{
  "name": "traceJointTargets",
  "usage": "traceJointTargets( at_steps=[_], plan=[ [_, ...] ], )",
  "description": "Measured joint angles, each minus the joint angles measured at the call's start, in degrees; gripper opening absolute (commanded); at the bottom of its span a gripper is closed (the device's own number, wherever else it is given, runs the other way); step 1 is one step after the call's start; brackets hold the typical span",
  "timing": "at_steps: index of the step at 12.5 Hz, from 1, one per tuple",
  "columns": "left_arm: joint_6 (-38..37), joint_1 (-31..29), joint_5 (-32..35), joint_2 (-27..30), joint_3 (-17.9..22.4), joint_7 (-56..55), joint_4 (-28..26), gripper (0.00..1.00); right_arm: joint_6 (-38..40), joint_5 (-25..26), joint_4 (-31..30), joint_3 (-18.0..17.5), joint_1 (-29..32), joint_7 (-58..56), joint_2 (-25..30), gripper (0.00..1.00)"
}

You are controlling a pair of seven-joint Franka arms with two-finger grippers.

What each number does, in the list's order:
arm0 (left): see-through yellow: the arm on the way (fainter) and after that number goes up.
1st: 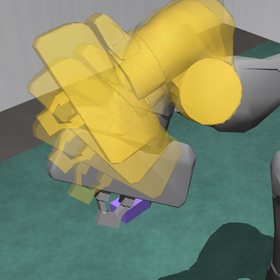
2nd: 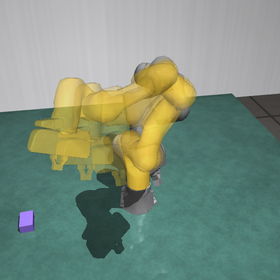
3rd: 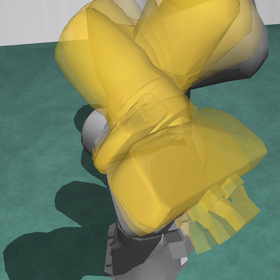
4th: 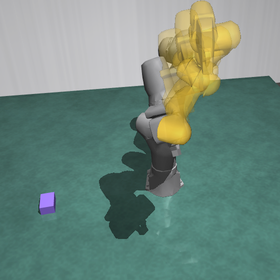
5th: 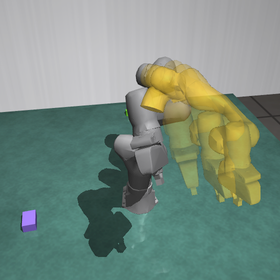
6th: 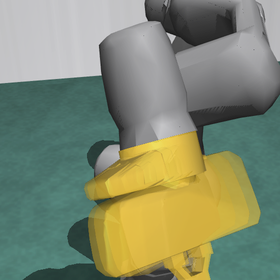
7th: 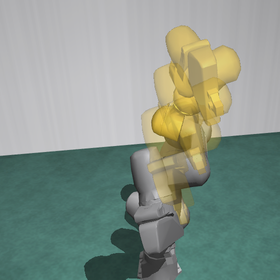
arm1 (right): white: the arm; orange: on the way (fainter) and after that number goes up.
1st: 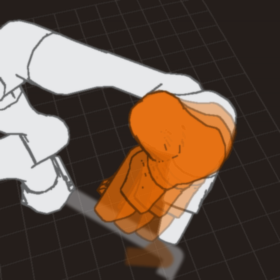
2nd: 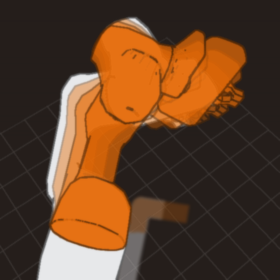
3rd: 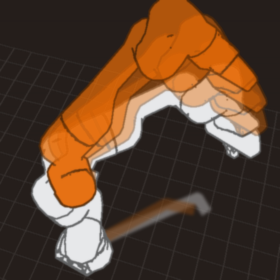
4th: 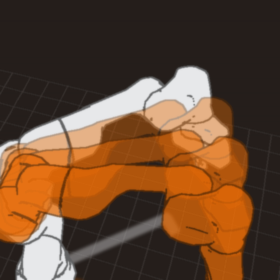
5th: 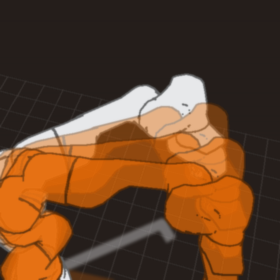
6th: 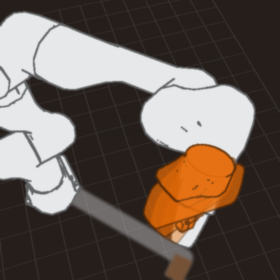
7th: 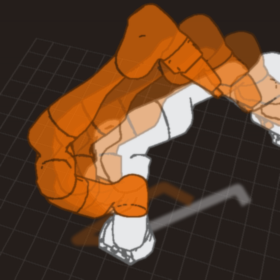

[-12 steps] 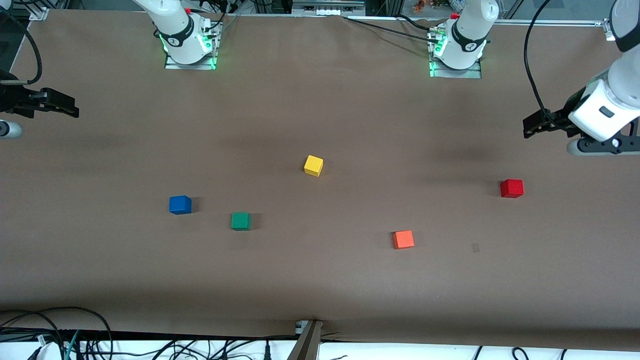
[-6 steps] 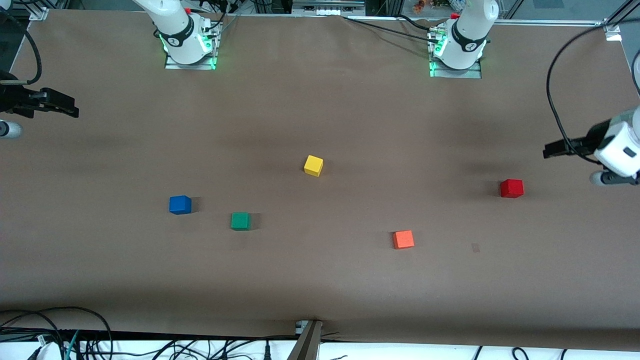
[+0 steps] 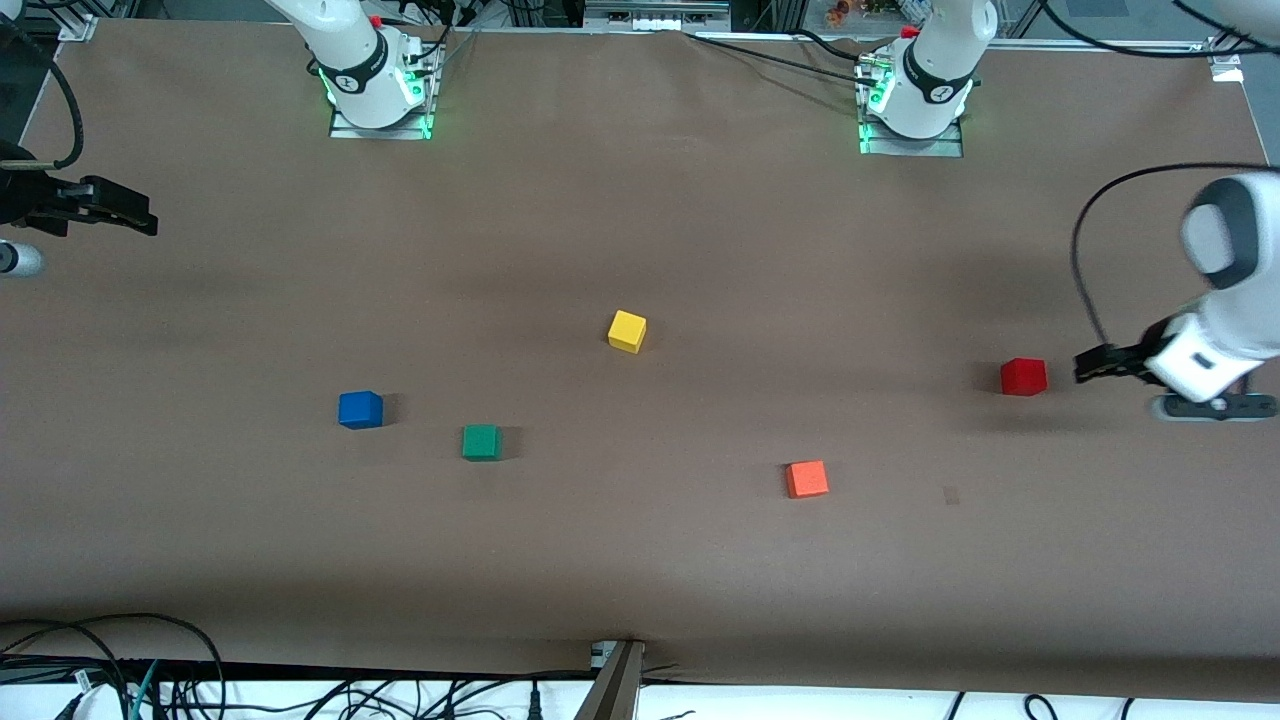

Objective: Pass red block to right arm, stack on blue
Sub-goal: 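Reach the left gripper down to the red block, then grasp the red block with the left gripper while the right gripper advances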

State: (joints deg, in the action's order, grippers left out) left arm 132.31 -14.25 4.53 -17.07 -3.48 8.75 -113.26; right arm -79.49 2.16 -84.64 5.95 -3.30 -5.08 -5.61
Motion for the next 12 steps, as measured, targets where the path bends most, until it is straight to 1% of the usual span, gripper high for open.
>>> traceJointTargets(
  at_steps=[2, 3, 4, 8, 9, 10, 11, 12],
  plan=[
    [12.0, 0.1, 0.0, -1.0, -0.4, 0.9, -8.3, 1.00, 0.0, 0.0, 0.0, 0.0, 0.0, 0.0, 0.0, 1.00],
    [16.0, 0.0, 0.0, -1.9, -0.4, 1.8, -11.0, 1.00, 0.0, 0.0, 0.0, 0.0, 0.0, 0.0, 0.0, 1.00],
    [18.6, -0.2, 0.0, -3.2, -0.4, 2.6, -12.2, 1.00, 0.0, 0.0, 0.0, 0.0, 0.0, 0.0, 0.0, 1.00],
    [25.1, -1.1, 0.0, -8.4, -0.2, 4.1, -13.3, 1.00, -0.1, 0.0, 0.0, 0.0, 0.0, -0.1, -0.1, 1.00],
    [25.9, -1.1, 0.0, -9.3, -0.3, 4.2, -13.4, 0.75, -0.1, -0.1, 0.0, -0.1, -0.1, -0.1, -0.3, 1.00],
    [26.2, -1.1, 0.0, -9.9, -0.3, 4.2, -13.4, 0.54, -0.1, -0.1, -0.1, -0.2, -0.3, 0.0, -0.8, 1.00],
    [26.3, -1.1, 0.0, -10.1, -0.3, 4.2, -13.4, 0.37, -0.1, -0.5, -0.1, -0.2, -0.9, 0.0, -1.7, 1.00],
    [26.3, -1.1, 0.0, -10.0, -0.3, 4.3, -13.4, 0.16, -0.4, -1.1, -0.1, -0.2, -1.3, 0.0, -2.6, 1.00]
  ],
)
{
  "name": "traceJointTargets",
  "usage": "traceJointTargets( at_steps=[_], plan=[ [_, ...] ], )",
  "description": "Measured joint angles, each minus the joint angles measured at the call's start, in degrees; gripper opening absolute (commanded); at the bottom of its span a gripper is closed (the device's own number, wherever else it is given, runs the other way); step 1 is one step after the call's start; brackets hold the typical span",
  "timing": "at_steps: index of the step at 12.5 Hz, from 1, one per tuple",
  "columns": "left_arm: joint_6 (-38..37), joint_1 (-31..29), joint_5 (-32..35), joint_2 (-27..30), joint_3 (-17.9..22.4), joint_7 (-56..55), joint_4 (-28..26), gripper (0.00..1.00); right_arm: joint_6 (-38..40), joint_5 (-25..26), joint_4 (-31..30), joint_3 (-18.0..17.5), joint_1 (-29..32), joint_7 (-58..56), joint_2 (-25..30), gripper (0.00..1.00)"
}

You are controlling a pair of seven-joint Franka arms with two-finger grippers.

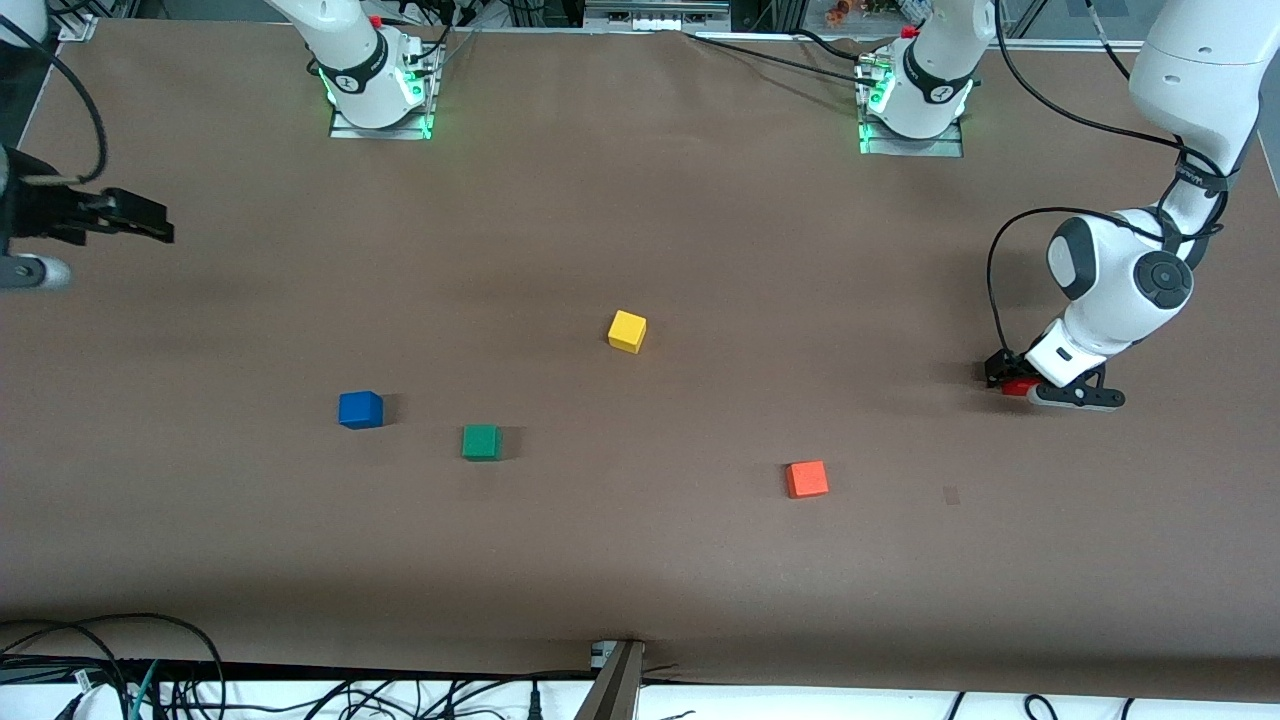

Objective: Pass red block to right arm, stack on blue
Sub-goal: 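Grasp the red block with the left gripper while the right gripper advances, then carry the red block toward the right gripper while it approaches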

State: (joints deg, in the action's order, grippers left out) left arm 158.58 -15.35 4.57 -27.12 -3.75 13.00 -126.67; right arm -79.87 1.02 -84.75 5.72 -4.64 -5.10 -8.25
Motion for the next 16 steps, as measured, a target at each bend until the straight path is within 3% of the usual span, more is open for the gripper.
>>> traceJointTargets(
  at_steps=[1, 5, 8, 11, 14, 16],
  plan=[
    [0.0, 0.0, 0.0, 0.0, 0.0, 0.0, 0.0, 0.04, -0.3, -0.4, 0.0, 0.0, -0.3, 0.0, -0.7, 1.00],
    [-6.1, -0.1, 0.0, 0.9, -0.3, 0.9, 1.6, 0.00, 0.0, -4.0, 0.0, -0.1, -0.5, 0.0, -1.2, 1.00],
    [-24.0, -0.1, -1.9, 2.9, -3.6, 5.1, 10.6, 0.00, 0.2, -9.6, 0.0, -0.1, -0.6, 0.0, -2.6, 1.00],
    [-37.2, 0.0, -13.6, 3.5, -5.4, 17.3, 19.3, 0.00, 0.3, -20.1, -0.2, -0.1, -0.7, 0.0, -5.4, 1.00],
    [-40.0, 0.3, -27.2, 2.8, -5.7, 33.1, 20.9, 0.00, 0.9, -33.8, -0.4, -0.1, -0.7, 0.0, -9.3, 1.00],
    [-40.0, 0.4, -35.2, 1.1, -8.3, 43.5, 21.8, 0.00, 3.0, -45.0, -0.6, -0.2, -1.1, -0.2, -12.5, 1.00]
  ],
)
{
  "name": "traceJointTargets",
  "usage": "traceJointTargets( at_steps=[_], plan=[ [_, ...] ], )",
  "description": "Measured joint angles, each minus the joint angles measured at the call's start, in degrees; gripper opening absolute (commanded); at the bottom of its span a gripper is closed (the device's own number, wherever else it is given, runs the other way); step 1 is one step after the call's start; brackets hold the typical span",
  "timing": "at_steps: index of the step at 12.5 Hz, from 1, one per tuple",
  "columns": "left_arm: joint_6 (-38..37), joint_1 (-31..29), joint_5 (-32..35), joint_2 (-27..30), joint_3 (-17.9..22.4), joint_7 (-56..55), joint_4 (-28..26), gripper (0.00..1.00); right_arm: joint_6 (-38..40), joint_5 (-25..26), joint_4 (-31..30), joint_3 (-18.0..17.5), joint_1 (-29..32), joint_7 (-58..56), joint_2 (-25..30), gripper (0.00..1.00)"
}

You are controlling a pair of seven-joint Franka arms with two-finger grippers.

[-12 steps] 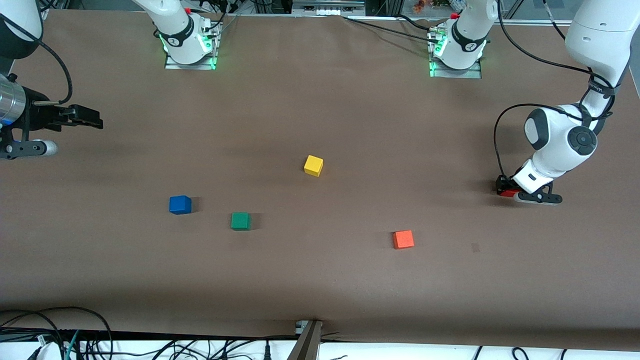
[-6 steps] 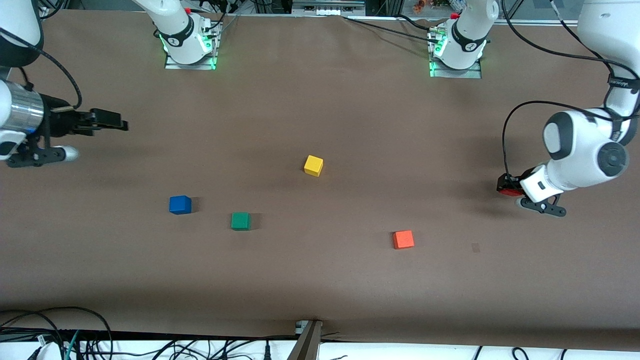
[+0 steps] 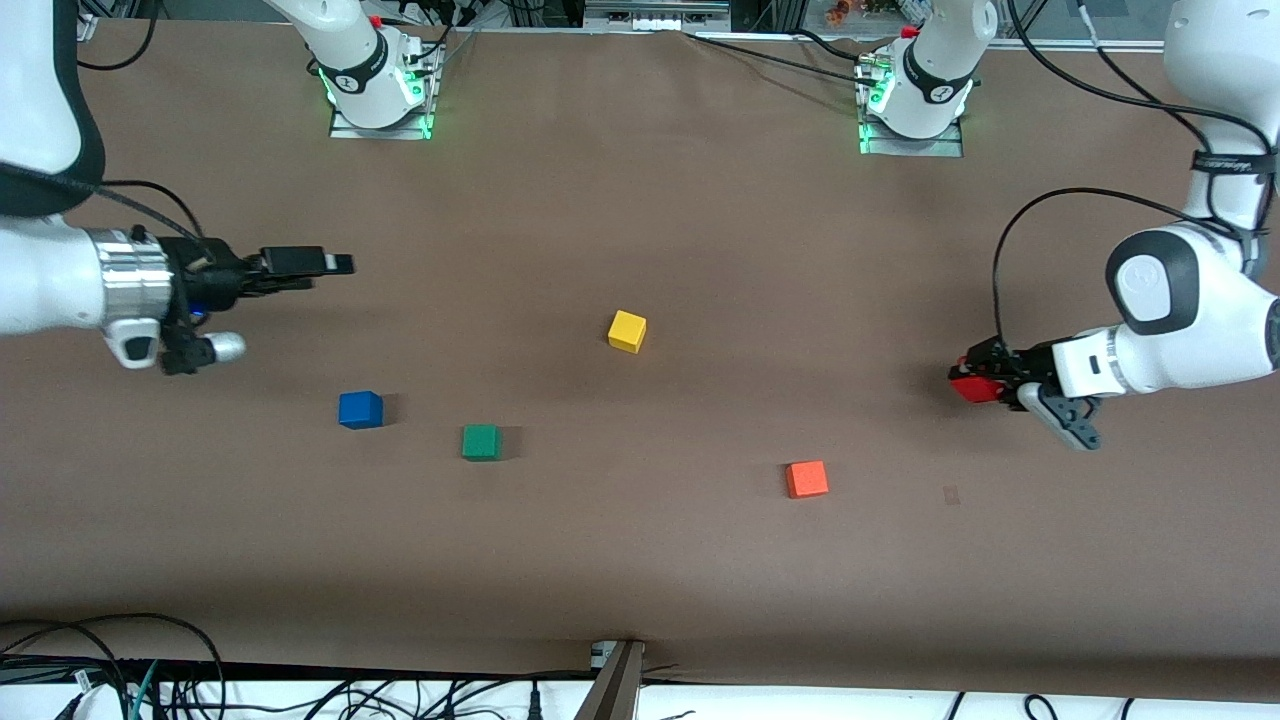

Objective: Pass red block to right arm, stack on blue
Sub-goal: 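Carry the red block toward the right gripper while it approaches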

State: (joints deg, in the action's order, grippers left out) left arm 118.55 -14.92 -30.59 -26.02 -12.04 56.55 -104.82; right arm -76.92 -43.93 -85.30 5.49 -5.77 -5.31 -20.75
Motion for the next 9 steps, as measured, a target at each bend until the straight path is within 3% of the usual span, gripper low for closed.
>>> traceJointTargets(
  at_steps=[3, 9],
  plan=[
    [0.0, 0.5, -13.4, -3.9, -4.3, 17.5, 1.7, 0.00, -0.7, -14.9, -0.2, -0.1, -2.7, -0.1, -5.9, 1.00],
    [-0.1, 1.8, -36.6, -9.4, -12.0, 45.3, 5.2, 0.00, -8.7, -34.6, -2.6, -0.1, -7.7, -3.3, -15.0, 1.00]
  ],
)
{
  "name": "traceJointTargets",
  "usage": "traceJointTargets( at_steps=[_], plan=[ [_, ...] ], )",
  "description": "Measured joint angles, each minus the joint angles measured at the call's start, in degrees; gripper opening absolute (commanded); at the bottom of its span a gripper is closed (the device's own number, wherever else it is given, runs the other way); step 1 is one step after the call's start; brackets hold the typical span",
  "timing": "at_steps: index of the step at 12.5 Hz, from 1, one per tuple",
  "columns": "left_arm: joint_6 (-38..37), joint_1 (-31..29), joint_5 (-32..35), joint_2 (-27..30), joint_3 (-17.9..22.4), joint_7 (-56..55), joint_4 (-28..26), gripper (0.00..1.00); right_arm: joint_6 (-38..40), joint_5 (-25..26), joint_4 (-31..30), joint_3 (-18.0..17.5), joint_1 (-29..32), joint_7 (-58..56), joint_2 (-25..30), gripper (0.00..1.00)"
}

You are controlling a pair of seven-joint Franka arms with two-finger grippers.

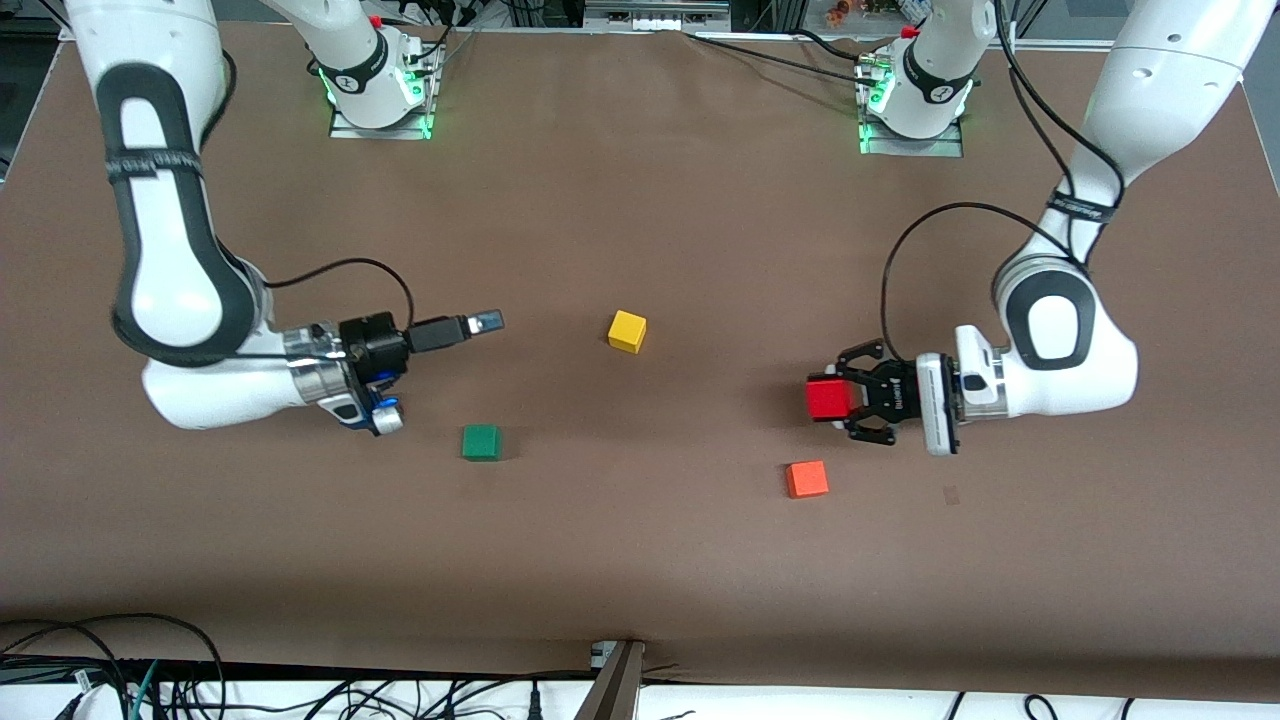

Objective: Pass red block to right arm, stack on blue
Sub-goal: 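Carry the red block toward the right gripper while it approaches, then grasp the red block with the right gripper and open the left gripper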

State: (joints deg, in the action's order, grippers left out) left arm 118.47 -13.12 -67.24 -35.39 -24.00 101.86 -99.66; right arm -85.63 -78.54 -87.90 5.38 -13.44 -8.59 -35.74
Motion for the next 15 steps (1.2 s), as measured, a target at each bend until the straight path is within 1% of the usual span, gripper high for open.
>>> traceJointTargets(
  at_steps=[2, 4, 7, 8, 9, 11, 14, 15],
  plan=[
    [0.0, 2.5, -8.3, -1.7, -1.2, 8.3, 1.3, 0.00, -3.4, -4.5, -0.3, -0.1, -1.8, -1.4, -2.0, 1.00],
    [0.0, 5.9, -15.7, -2.2, -1.5, 12.9, 1.8, 0.00, -7.9, -8.2, -0.7, -0.1, -4.9, -2.1, -2.6, 1.00],
    [0.6, 11.0, -29.7, -2.6, -1.5, 20.3, 2.0, 0.00, -13.5, -12.3, -2.5, -0.1, -9.6, -6.4, -3.1, 1.00],
    [1.4, 12.6, -33.2, -2.9, -1.5, 23.0, 2.0, 0.00, -14.6, -13.0, -2.8, -0.1, -10.5, -7.1, -3.2, 1.00],
    [1.7, 14.0, -35.4, -3.3, -1.5, 25.2, 2.0, 0.00, -15.4, -13.3, -2.9, -0.1, -11.0, -7.5, -3.3, 1.00],
    [2.0, 15.7, -37.8, -4.0, -1.5, 27.4, 2.0, 0.00, -16.0, -14.9, -2.9, -0.1, -11.4, -7.6, -3.4, 1.00],
    [2.0, 17.9, -45.0, -5.0, -1.5, 32.2, 2.0, 0.00, -16.9, -16.6, -2.8, -0.1, -11.8, -7.7, -3.4, 1.00],
    [2.1, 18.4, -46.1, -5.1, -1.5, 33.1, 2.0, 0.00, -17.2, -16.8, -2.8, -0.1, -11.9, -7.7, -3.4, 1.00]
  ],
)
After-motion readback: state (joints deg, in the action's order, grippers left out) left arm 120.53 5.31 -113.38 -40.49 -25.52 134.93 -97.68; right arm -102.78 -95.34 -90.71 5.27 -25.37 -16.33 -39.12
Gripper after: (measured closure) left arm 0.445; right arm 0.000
